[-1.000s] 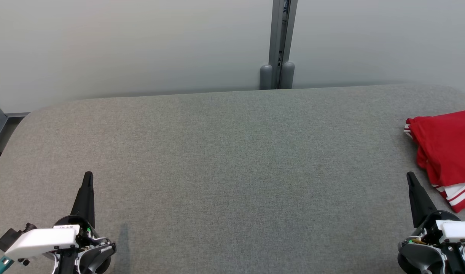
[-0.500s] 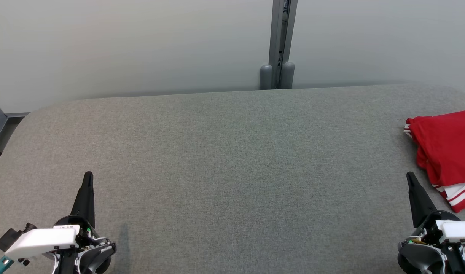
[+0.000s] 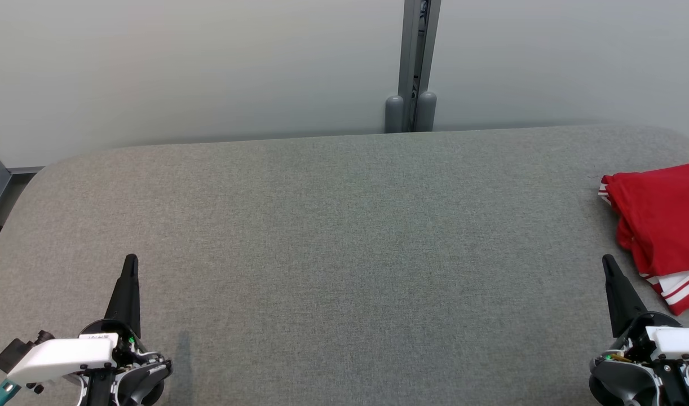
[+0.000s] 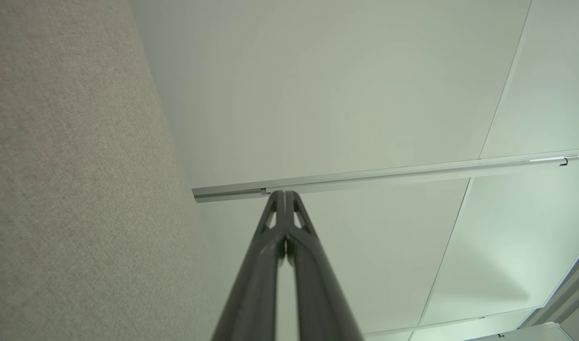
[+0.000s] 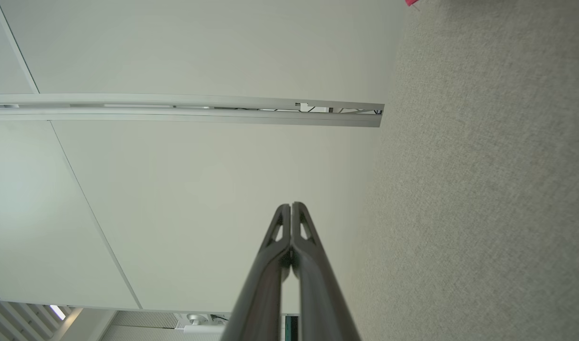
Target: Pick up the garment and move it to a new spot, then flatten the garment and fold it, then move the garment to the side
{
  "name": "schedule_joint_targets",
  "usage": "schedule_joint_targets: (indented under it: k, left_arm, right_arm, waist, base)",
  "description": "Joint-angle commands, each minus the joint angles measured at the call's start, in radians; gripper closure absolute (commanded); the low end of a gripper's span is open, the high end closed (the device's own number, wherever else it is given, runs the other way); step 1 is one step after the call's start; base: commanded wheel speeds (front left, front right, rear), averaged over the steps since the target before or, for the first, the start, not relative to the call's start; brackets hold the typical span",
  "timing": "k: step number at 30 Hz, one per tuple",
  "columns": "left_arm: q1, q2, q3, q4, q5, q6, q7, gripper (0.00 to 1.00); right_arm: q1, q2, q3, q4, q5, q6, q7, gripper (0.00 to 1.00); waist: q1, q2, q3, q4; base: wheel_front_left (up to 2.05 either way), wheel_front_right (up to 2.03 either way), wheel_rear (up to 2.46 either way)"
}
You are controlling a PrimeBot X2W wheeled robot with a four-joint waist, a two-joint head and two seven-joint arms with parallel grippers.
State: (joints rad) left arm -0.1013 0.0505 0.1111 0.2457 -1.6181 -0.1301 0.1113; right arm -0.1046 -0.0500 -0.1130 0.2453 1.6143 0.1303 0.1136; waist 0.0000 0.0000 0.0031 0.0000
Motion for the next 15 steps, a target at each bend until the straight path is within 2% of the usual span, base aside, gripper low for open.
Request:
schedule_joint_targets:
  k: [1,15]
  left_arm:
    - [-0.014,0.002,0.004,0.001,0.005,-0.006,0.003,1.0]
    - [-0.015,0.001,0.005,0.001,0.006,-0.006,0.003,1.0]
  right_arm:
    - [-0.009,-0.002,-0.002,0.002,-0.003,0.001,0.002,1.0]
    - [-0.009,-0.002,-0.002,0.002,-0.003,0.001,0.002,1.0]
  waist:
    - [0.0,0.0,0.0,0.0]
    - [0.0,0.0,0.0,0.0]
  base:
    - [0.0,0.0,0.0]
    - [0.0,0.0,0.0]
